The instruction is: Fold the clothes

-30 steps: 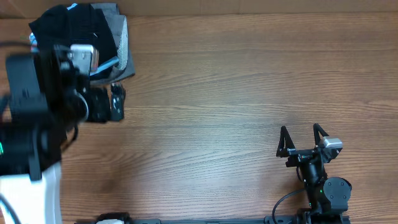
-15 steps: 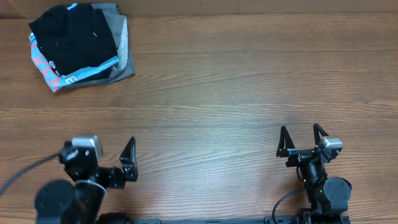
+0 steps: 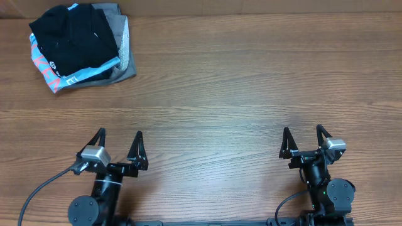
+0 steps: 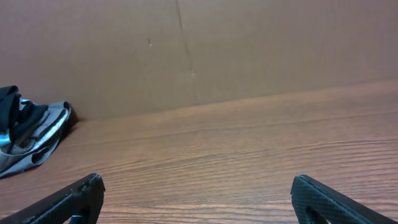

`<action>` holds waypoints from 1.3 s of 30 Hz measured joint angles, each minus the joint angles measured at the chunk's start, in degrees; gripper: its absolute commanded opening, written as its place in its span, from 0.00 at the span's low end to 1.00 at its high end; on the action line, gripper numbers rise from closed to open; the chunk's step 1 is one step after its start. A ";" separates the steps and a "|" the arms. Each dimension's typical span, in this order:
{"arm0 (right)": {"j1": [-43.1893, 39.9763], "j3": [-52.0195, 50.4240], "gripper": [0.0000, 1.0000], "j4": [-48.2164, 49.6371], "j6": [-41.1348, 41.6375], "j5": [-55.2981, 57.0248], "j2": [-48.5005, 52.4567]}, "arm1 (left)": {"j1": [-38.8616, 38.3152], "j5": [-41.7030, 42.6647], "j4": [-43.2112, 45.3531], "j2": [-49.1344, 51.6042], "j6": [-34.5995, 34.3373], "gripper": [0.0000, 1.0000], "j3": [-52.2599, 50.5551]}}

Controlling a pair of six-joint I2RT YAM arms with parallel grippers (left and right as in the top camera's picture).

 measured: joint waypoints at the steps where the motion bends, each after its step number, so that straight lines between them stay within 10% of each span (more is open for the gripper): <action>1: 0.02 0.00 1.00 -0.02 0.02 -0.02 0.00 | 0.00 -0.07 1.38 -0.09 -0.26 1.00 -1.01; 13: 0.00 0.00 1.00 0.00 0.02 -0.02 0.00 | 0.00 -4.76 17.68 -0.31 -0.85 1.00 -11.34; 39: 0.02 0.00 1.00 -0.02 0.02 -0.02 0.00 | 0.00 -9.86 4.90 -0.24 -0.81 1.00 -13.20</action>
